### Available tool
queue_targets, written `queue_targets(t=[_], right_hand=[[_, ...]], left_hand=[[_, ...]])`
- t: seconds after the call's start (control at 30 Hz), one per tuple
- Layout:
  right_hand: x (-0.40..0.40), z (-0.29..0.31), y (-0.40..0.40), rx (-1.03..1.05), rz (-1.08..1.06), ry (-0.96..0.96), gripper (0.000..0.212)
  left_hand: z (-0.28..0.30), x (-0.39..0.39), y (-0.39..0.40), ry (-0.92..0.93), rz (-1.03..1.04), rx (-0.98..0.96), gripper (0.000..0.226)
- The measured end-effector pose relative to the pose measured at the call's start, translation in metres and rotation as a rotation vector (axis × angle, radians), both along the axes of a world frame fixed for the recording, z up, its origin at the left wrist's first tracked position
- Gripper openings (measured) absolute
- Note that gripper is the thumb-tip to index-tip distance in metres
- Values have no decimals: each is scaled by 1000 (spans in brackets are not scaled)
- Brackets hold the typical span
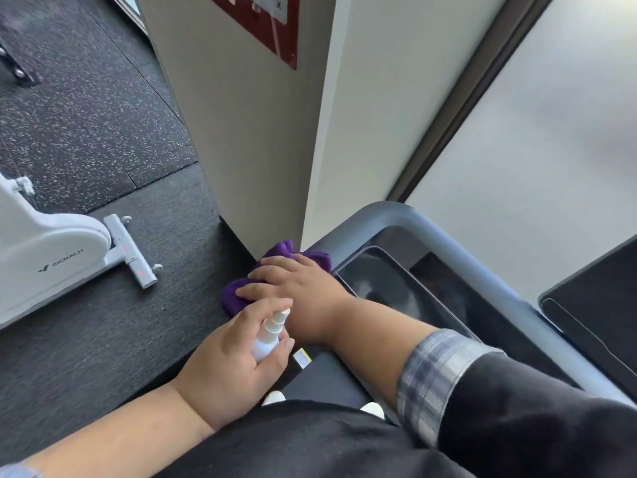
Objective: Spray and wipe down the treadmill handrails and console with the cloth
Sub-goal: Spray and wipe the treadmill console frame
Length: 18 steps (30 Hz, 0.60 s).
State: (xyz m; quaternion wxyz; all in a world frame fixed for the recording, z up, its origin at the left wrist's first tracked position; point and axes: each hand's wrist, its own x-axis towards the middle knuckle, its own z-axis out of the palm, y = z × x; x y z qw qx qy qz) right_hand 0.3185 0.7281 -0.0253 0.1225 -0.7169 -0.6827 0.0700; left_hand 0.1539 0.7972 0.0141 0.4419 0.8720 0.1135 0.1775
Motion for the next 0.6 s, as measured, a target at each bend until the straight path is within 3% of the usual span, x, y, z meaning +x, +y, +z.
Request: queue_targets(t=[0.1,0.33,0.47,0.6], right_hand=[[35,7,-11,29,-110,29,64],[144,24,-64,-22,-654,21,63],[162,24,-92,-53,-1025,101,62],[149,19,-124,-32,-1180,101,62]], left_hand=[[-3,-3,2,14,33,18,46],[-6,0,1,112,-22,19,46],[-10,10,0,134,-13,15,54],[-14,16,2,161,-10,-7,54]])
